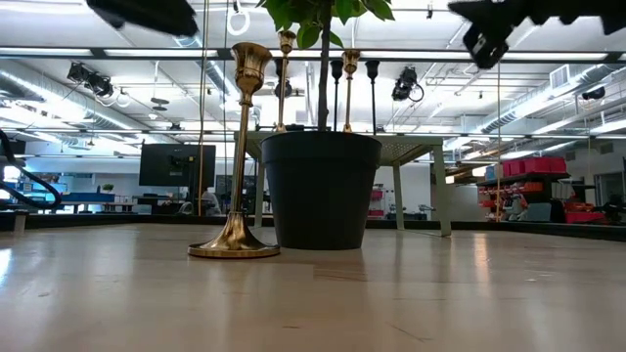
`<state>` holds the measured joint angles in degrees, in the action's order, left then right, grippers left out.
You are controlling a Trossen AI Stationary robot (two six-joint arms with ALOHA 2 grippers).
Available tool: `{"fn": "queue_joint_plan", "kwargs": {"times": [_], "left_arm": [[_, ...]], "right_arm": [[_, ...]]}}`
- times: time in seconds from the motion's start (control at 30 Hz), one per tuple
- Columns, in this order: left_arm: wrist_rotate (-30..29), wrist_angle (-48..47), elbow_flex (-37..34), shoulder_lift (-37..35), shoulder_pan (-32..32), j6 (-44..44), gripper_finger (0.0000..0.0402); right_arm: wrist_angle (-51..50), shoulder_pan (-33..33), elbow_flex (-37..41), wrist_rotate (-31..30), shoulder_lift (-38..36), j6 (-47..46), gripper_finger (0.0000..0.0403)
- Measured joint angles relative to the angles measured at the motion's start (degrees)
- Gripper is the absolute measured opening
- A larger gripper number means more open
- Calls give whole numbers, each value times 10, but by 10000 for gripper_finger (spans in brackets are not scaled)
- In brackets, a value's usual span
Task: Pick & Place candle stick holders
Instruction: Put the gold candle holder on the shelf
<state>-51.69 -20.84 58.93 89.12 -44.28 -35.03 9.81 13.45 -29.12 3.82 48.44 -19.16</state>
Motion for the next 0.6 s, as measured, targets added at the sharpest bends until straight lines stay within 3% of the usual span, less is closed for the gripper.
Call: {"fn": "queue_joint_plan", "kwargs": {"times": [0.33,0.6], "left_arm": [[2,202,-132,0,37,1,131],[34,424,-239,0,47,45,131]], "right_arm": [[88,154,24,-170,16,17,213],[109,188,24,-229,29,25,213]]}}
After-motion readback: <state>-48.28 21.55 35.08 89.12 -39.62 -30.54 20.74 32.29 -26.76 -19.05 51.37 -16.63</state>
